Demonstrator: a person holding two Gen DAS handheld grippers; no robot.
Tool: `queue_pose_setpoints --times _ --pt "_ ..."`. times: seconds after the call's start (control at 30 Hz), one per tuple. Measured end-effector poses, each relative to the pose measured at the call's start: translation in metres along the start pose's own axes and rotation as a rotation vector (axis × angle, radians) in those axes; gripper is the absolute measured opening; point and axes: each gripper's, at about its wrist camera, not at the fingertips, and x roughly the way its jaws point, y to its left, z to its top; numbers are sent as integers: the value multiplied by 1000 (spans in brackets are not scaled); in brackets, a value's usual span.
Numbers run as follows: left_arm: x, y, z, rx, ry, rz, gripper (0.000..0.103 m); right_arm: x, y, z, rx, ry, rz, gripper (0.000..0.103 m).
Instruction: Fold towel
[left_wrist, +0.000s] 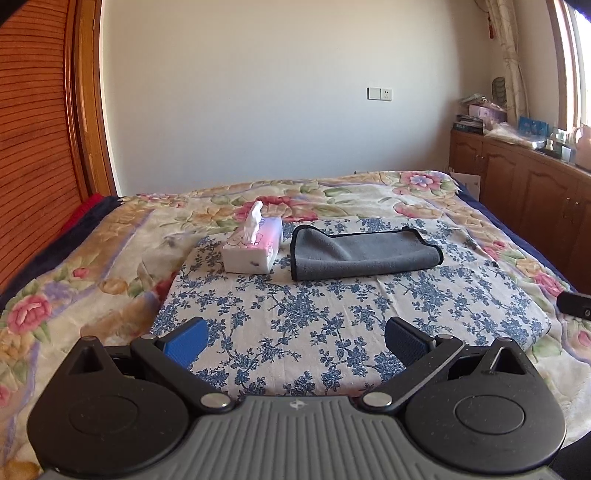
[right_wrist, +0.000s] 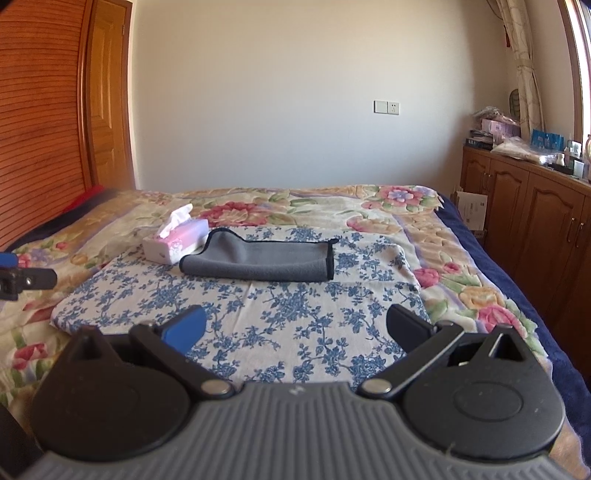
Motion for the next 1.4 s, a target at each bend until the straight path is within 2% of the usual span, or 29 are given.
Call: queue_pose_setpoints --times 0.43,0.7,1.4 --pt "-4 -2 -15 -3 -44 27 103 -11 0 -3 19 -77 0 103" --pt "-10 3 -20 -24 -95 52 103 -13 6 -8 -19 -113 -14 103" --pt "-13 8 -19 -40 -140 66 103 -10 3 -12 12 -99 -73 103"
